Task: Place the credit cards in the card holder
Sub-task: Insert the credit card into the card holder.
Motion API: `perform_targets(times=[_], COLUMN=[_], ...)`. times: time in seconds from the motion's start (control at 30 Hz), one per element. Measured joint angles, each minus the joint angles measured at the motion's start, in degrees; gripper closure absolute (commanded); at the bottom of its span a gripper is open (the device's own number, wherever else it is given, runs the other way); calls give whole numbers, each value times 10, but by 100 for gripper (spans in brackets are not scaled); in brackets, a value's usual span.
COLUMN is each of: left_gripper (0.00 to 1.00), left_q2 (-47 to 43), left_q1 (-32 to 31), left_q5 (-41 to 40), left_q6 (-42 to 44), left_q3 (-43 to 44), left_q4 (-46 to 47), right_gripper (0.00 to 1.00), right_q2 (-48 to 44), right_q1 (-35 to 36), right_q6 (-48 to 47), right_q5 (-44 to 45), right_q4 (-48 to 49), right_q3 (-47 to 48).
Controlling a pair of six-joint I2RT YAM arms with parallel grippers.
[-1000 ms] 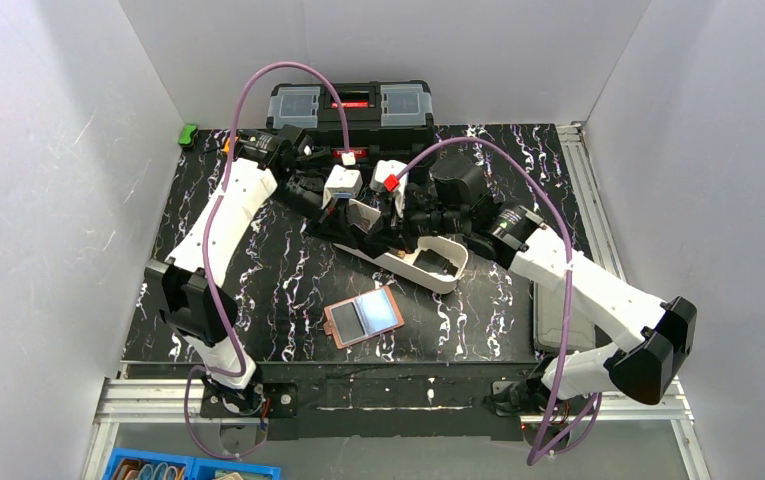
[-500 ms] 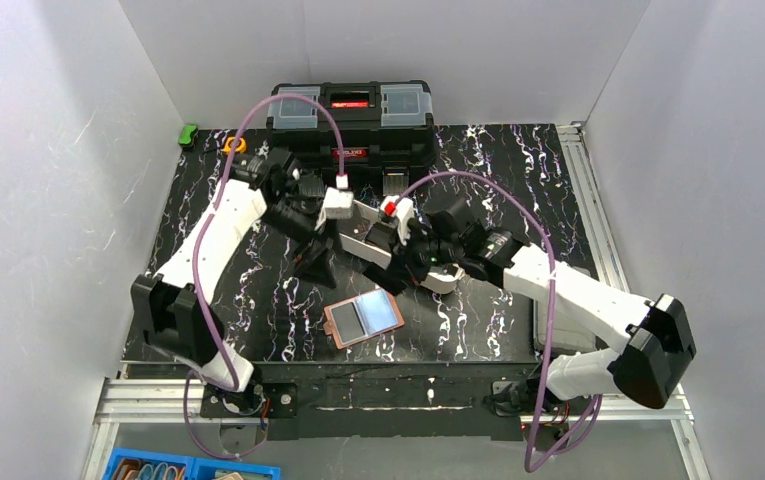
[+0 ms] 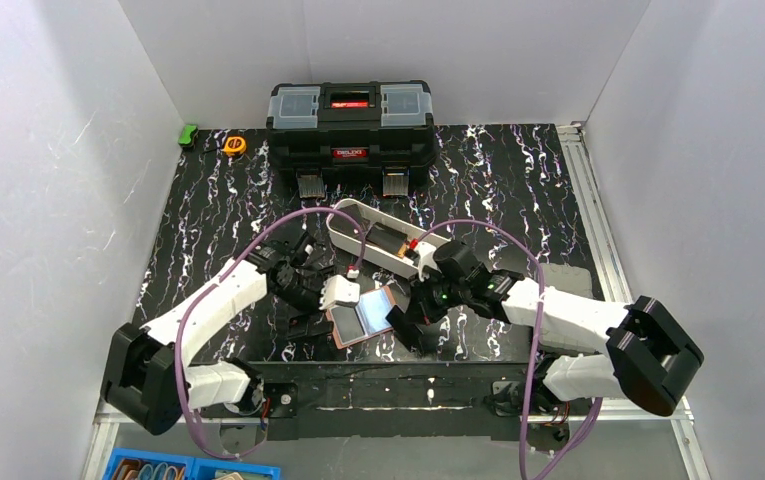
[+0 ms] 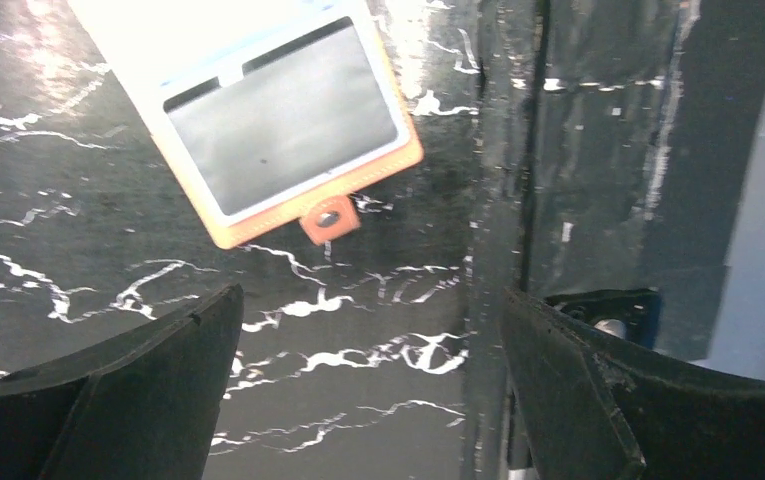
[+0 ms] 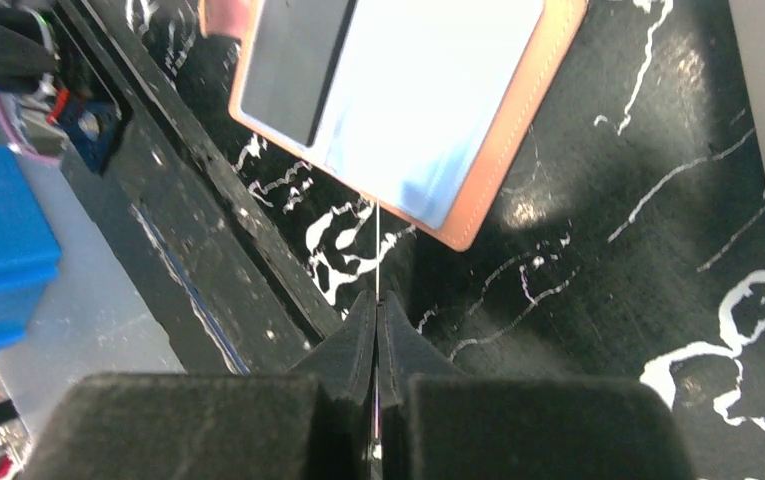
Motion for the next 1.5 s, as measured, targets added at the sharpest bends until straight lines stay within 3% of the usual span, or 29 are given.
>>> perform_targets(times=[0.47, 1.5], left_gripper=[2, 6], left_q2=[41, 61], left_q1=[-22, -33], left_q5=[-71, -71], left_q6=[3, 13], left_q3=[-61, -96], left_q4=[186, 245], right_gripper=[99, 99], right_q2=[29, 81], right_q1=[-49, -75], right_q6=[55, 74], right_q5=[-10, -81], right_q4=[82, 116], right_q3=[-24, -23])
